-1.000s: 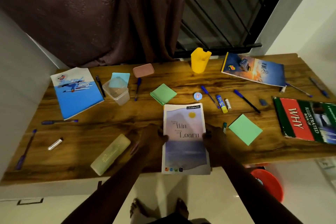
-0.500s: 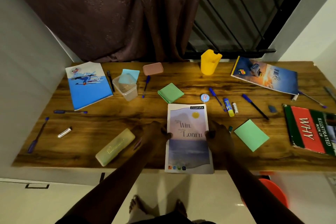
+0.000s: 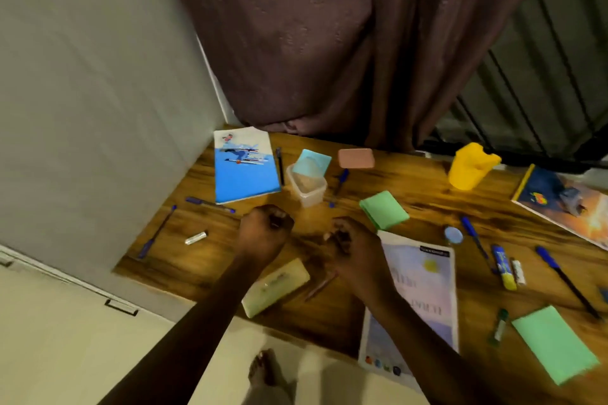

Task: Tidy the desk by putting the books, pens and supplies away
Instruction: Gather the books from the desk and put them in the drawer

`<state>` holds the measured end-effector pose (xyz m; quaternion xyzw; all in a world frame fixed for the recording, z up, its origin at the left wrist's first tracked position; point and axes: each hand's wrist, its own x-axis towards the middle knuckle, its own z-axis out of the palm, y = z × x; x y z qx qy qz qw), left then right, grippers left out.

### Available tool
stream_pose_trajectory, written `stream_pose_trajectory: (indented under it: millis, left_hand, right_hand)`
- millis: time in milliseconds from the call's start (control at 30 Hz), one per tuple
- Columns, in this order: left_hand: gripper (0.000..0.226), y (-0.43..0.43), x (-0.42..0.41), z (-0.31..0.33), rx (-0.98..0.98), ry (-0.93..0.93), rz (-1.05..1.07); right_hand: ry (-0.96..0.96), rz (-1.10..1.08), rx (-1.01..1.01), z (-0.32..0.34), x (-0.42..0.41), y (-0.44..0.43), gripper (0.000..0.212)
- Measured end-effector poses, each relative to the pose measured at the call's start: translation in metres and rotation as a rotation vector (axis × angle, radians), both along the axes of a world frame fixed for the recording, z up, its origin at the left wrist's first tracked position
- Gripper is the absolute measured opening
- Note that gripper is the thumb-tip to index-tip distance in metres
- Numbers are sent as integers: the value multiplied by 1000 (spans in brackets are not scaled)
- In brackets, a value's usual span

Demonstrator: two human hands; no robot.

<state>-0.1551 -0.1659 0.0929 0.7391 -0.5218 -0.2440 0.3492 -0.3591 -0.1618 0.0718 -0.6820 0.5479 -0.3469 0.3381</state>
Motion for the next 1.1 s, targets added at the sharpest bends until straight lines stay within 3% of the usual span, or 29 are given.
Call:
stream_pose_trajectory:
  millis: [67,200,367,433,633,767,933,1100]
  left_hand:
    - [10,-10,36,-1,12,53,45]
    - [39,-37,102,-4,65,109,109]
    - [62,-84,166,-16,80,39,162]
    - [62,-102,187,-18,101,58,130]
    - [54,-149,238,-55,131,372,-14]
    - [47,-163,232,-56,147,536,27]
    - [48,-179,222,-65,219,588,112]
    - [44,-185,220,-78,272,647,149]
  right_hand:
    - [-21,28,16,2,37,-17,29]
    - [-96,67,71,-2,108,-53,32]
    - [39,89,130,-13,173,-96,45]
    - [101,70,133,-18,193,-113,47]
    - [319,23,173,-23,241,-182,51]
    - [466,54,194,-26,255,-234,54]
    - [637,81,235,-35,262,-287,66]
    - [646,80,289,-49,266,-322,75]
